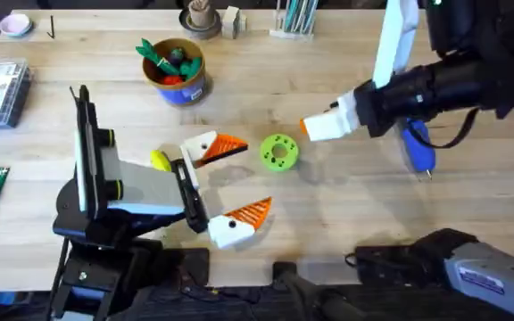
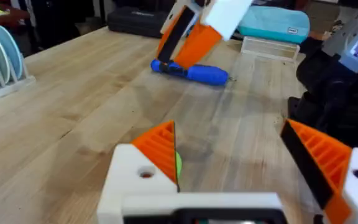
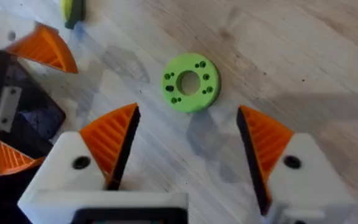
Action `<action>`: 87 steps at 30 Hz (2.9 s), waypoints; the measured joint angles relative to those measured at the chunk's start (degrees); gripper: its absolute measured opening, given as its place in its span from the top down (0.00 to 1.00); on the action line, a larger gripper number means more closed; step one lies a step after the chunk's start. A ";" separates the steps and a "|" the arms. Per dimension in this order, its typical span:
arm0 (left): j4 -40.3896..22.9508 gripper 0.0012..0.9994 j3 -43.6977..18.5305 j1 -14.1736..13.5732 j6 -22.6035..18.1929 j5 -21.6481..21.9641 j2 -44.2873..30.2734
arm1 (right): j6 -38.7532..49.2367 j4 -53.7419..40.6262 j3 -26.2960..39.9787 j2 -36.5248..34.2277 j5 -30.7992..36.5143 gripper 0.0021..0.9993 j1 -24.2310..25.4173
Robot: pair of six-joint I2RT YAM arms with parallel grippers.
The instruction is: Pick up the gripper from the table and insert it into the empty holder that is missing its gripper. Then pick up a screw, insert it into the mounting hole, and use the screwdriver to tighten it. Finally, clean up the table by picking up the vegetable and placing it into the bucket.
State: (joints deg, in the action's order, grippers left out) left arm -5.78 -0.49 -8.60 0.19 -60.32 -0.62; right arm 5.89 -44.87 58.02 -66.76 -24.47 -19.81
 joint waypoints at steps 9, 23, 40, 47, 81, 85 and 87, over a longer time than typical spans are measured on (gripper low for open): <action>0.49 0.01 0.02 0.00 -0.01 2.28 0.00 | 3.58 -3.12 -0.13 -2.15 2.84 0.02 -3.16; 2.60 0.01 0.02 0.00 -0.16 24.04 0.00 | 4.46 2.09 -2.23 -6.55 9.39 0.02 -15.65; 2.41 0.01 0.04 0.00 -0.16 44.44 0.00 | 0.57 8.76 -2.27 -18.03 17.74 0.23 -25.23; 2.14 0.01 0.04 0.00 -0.16 48.50 0.00 | -0.61 10.58 -2.27 -20.28 19.33 0.32 -26.44; 2.14 0.01 0.11 0.00 -0.16 49.64 0.00 | -1.60 13.49 -2.32 -23.61 20.20 0.99 -26.48; 2.14 0.01 0.11 0.00 -0.16 49.64 0.00 | -1.62 13.27 -2.32 -23.63 20.22 0.99 -26.48; 2.14 0.01 0.11 0.00 -0.16 49.62 0.00 | -1.62 13.08 -2.32 -23.61 20.22 1.00 -26.48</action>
State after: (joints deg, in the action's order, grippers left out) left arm -3.64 -0.38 -8.60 0.03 -10.70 -0.62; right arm 4.27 -31.79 55.70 -90.37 -4.25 -46.28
